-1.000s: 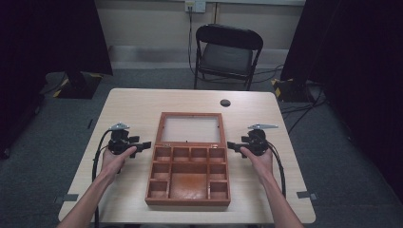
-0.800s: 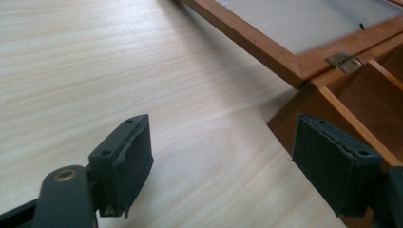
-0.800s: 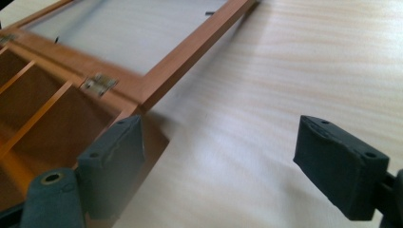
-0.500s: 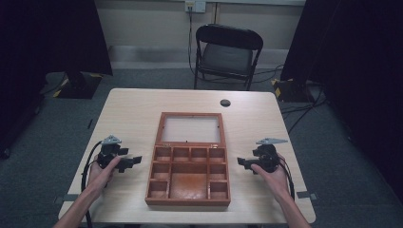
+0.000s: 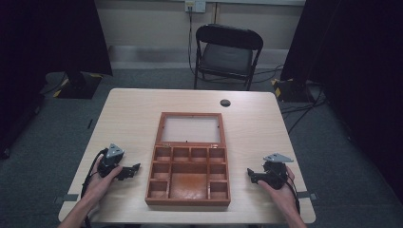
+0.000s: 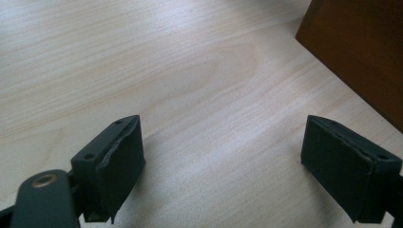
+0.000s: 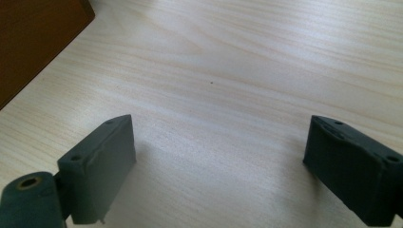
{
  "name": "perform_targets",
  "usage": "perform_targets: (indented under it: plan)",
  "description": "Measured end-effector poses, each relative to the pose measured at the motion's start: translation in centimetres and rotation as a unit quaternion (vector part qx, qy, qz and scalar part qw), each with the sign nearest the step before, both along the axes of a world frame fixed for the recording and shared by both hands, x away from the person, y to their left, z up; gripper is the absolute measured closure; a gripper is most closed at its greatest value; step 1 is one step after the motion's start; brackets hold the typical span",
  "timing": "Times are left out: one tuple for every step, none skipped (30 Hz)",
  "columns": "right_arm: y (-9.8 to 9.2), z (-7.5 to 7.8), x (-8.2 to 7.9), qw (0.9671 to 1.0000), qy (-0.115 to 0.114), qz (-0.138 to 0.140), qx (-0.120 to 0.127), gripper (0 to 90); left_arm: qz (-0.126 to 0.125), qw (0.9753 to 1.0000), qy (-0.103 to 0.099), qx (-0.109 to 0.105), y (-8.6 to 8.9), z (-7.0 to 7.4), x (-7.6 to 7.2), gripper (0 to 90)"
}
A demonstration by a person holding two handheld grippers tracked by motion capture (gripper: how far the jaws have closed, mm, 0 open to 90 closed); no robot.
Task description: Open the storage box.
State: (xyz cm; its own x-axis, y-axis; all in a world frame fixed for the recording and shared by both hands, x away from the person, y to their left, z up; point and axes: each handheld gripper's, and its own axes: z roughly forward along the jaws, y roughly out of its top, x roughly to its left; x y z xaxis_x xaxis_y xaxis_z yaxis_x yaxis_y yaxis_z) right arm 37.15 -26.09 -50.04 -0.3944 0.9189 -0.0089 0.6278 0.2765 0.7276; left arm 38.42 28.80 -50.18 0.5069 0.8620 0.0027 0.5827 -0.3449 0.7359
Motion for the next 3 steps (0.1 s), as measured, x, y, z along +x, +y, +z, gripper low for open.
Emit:
perform_targets:
  plan:
    - [0.00,0.01,0.02,1.0000,0.001,-0.001,0.000,8.4,0.001,1.0000,0.000,0.000,-0.01,-0.01,0.02,13.0]
    - [0.01,0.00,0.03,1.0000,0.001,-0.002,0.000,8.1,0.001,1.0000,0.001,0.002,0.01,0.00,0.05,12.2]
    - [0.01,0.00,0.04,1.0000,0.002,-0.002,0.000,8.0,0.000,1.0000,0.001,0.005,0.05,0.01,0.11,11.8]
